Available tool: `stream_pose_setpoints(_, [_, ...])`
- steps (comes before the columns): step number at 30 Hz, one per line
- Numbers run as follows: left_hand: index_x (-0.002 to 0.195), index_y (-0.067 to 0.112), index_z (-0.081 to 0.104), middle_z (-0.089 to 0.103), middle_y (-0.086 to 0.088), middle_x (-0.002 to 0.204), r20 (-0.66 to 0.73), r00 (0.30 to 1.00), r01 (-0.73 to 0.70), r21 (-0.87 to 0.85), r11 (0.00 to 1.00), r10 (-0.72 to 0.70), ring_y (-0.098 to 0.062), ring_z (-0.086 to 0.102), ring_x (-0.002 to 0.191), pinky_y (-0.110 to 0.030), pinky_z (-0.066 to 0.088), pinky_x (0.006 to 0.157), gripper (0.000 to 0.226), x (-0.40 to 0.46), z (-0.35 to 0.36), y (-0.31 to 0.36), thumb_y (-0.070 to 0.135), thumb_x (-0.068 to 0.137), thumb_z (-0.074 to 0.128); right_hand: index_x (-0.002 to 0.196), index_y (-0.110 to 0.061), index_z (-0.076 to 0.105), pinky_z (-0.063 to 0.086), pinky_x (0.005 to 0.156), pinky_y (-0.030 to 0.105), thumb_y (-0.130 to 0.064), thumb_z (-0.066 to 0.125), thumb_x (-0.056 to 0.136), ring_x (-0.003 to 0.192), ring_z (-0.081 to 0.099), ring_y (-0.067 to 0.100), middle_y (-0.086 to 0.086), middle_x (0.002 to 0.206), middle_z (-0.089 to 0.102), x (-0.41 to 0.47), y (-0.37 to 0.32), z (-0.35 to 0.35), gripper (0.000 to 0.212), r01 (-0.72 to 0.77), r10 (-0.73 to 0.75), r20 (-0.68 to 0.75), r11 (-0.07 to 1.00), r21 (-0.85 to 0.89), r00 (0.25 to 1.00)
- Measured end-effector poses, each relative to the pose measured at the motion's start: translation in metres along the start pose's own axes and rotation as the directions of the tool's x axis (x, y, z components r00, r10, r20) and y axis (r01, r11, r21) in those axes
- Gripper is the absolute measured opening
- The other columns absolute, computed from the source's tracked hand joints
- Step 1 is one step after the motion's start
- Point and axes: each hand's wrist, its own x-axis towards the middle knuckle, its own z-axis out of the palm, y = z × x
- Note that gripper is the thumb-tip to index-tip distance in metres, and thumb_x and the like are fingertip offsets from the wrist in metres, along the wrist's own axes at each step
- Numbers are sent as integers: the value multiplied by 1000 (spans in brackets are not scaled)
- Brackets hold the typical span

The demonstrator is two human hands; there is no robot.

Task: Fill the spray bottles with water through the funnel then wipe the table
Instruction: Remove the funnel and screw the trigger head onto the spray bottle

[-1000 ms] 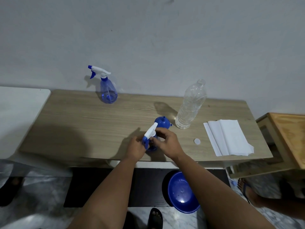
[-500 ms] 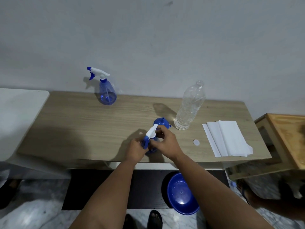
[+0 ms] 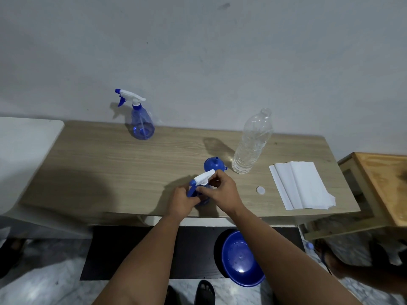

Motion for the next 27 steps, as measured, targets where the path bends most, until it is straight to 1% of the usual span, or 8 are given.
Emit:
stream_pose_setpoints(4, [76, 8, 71, 63, 1, 59, -15, 1000, 23, -4, 1000, -24, -6, 52, 53, -27, 45, 57, 19, -1, 0, 2, 17, 76, 88, 117, -16, 72, 59, 98, 40, -9, 82, 80, 102, 74, 22, 4, 104, 77, -2, 0, -3, 39, 47, -49, 40, 998, 50, 998])
stream_pose_setpoints(7, [68, 14, 68, 54, 11, 51, -35, 999, 35, -5, 999, -35, 2, 45, 42, -20, 40, 50, 21, -1, 1, 2, 17, 74, 88, 112, -8, 76, 58, 101, 46, -1, 81, 84, 104, 75, 25, 8, 105, 79, -2, 6, -6, 30, 50, -54, 46, 996, 78, 997])
stream_pose_setpoints(11, [79, 3, 73, 62, -2, 62, -29, 999, 27, 6, 1000, -27, -10, 51, 55, -28, 43, 57, 13, 0, 1, -1, 11, 77, 83, 103, -11, 67, 61, 94, 40, -14, 93, 74, 99, 74, 16, 2, 99, 77, -3, 7, 4, 39, -19, 22, -40, 998, 67, 999])
stream_pose_setpoints(15, [82, 2, 73, 62, 0, 63, -33, 999, 24, -9, 1000, -24, -7, 50, 55, -24, 44, 56, 16, 1, 1, 0, 11, 77, 85, 121, -18, 68, 60, 94, 34, -10, 86, 76, 101, 74, 20, 5, 101, 74, -3, 5, 3, 49, 5, -5, 3, 996, 94, 1000])
stream_pose_setpoints(17, [81, 1, 74, 61, 3, 61, -29, 999, 31, -46, 998, -32, -5, 50, 53, -22, 43, 55, 22, 2, 1, 0, 16, 75, 88, 119, -13, 73, 58, 97, 36, -6, 82, 81, 103, 74, 22, 6, 103, 77, -2, 7, 0, 39, 35, -38, 33, 996, 81, 999])
stream_pose_setpoints(20, [84, 1, 75, 67, -11, 68, -21, 999, 32, -40, 999, -33, -12, 56, 60, -30, 46, 61, 19, 3, 2, -3, 15, 76, 86, 107, -9, 71, 60, 90, 33, -12, 90, 78, 96, 75, 17, 5, 99, 78, -1, 6, 3, 35, 7, -7, -1, 999, 53, 1000])
stream_pose_setpoints(23, [92, 1, 76, 74, -17, 80, -21, 1000, 20, -60, 998, -21, -15, 62, 68, -27, 49, 63, 17, 1, 2, -2, 9, 78, 83, 110, -12, 66, 59, 85, 25, -15, 93, 75, 93, 73, 10, 1, 99, 76, -1, 2, 5, 44, -14, 14, -15, 1000, 27, 1000])
stream_pose_setpoints(27, [94, 2, 76, 73, -9, 78, -18, 1000, 8, -69, 998, -9, -10, 62, 65, -12, 45, 55, 21, 1, 2, -1, 12, 78, 85, 119, -13, 72, 59, 98, 35, -8, 84, 83, 104, 73, 17, 5, 107, 77, -2, 7, 1, 39, 31, -33, 33, 999, 44, 999])
